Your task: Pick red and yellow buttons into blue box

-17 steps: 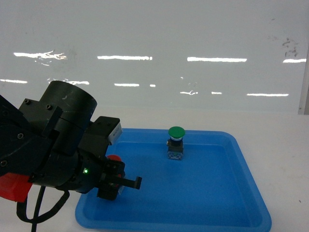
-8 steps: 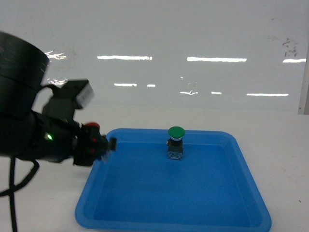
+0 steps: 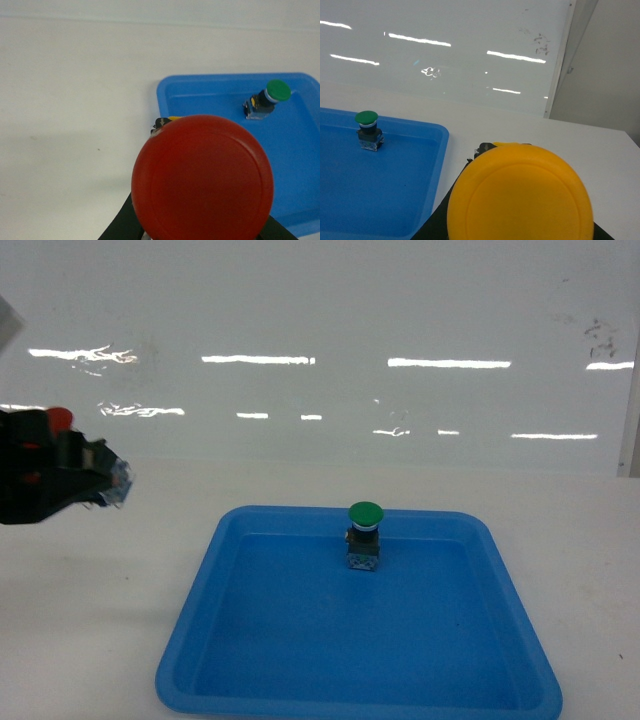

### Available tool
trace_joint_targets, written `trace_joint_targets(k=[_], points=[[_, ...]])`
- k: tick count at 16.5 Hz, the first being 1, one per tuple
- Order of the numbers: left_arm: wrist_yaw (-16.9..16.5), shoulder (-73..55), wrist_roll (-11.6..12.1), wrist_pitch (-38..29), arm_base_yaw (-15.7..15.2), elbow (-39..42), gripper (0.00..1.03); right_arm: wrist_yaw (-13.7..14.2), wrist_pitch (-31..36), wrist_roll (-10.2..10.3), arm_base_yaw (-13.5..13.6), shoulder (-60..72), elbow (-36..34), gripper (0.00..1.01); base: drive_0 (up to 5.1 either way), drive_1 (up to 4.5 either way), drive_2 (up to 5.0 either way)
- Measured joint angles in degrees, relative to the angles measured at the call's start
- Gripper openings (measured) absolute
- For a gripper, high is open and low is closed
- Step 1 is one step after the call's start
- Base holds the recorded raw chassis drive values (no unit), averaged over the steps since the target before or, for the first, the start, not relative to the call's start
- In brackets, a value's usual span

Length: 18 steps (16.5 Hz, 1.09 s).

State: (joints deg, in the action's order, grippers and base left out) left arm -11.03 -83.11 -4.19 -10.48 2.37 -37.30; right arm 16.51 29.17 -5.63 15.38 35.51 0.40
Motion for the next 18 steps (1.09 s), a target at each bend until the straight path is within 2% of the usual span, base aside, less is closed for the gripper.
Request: trace_joint_targets(k=[3, 6, 9, 14, 18], points=[[2.16, 9.49, -0.42, 1.36, -1.01, 6.01, 0.24, 0.00, 0.00, 0.00, 0.00, 0.00, 0.00, 0.26, 0.0, 0.00, 0.0], [5.31, 17.46, -1.22, 5.03, 0.79, 10.69, 0.24, 0.00, 0.00, 0.02, 0.00, 0.00, 0.00, 0.26, 0.0, 0.00, 0.0], [6.51, 26.18, -1.95, 6.80, 2.62, 13.18, 0.24, -0.02, 0.00, 0.02, 0.00, 0.00, 0.00, 0.26, 0.0, 0.00, 0.0], [7.21, 26.75, -2.51, 6.86, 2.45, 13.20, 0.24, 0.00, 0.00, 0.00, 0.00, 0.00, 0.00, 0.26, 0.0, 0.00, 0.0], [7.43, 26.60, -2.95, 6.80, 2.36, 13.20, 0.24, 0.02, -0.07, 0.02, 0.00, 0.02, 0.00, 0.26, -2.6, -2.14, 5.1]])
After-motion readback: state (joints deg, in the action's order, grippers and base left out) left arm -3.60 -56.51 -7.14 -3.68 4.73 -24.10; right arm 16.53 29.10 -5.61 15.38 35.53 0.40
